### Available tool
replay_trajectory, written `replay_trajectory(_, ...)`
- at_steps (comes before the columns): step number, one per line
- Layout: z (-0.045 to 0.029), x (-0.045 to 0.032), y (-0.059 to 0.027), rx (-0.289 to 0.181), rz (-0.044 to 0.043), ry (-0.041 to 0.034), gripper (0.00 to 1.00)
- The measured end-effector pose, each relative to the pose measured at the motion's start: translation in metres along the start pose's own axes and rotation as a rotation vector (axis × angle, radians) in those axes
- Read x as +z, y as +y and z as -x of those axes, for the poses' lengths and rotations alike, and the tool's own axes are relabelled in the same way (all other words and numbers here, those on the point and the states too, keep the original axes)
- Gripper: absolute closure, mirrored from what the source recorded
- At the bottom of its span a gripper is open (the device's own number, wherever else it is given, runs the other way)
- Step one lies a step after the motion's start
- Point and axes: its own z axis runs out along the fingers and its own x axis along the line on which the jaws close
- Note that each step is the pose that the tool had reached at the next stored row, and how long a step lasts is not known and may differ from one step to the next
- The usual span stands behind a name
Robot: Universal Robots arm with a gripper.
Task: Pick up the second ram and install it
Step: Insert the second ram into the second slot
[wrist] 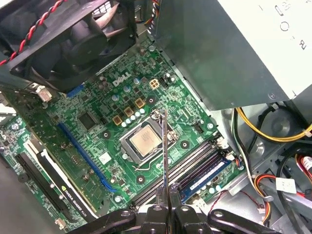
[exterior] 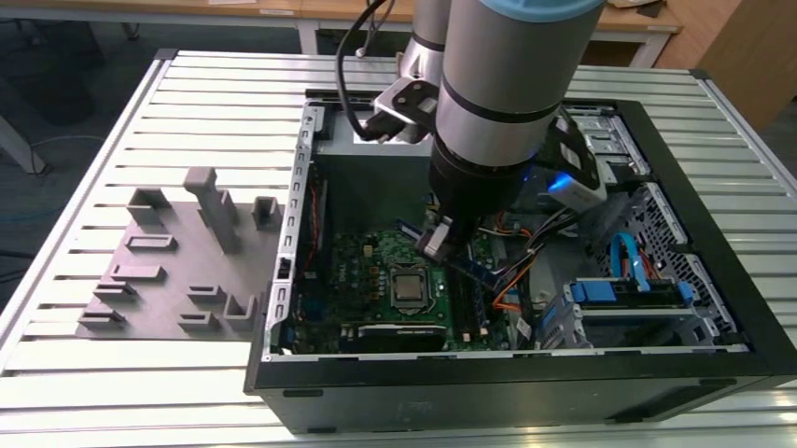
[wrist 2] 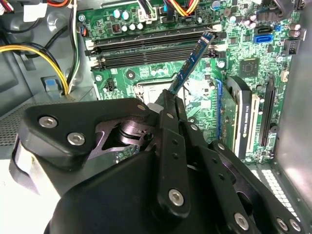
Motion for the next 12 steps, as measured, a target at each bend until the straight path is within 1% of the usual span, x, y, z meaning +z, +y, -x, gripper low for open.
replay_trajectory(12,0.0000,0.0000,0.0000,0.055,-0.0044,-0.0015,0.90)
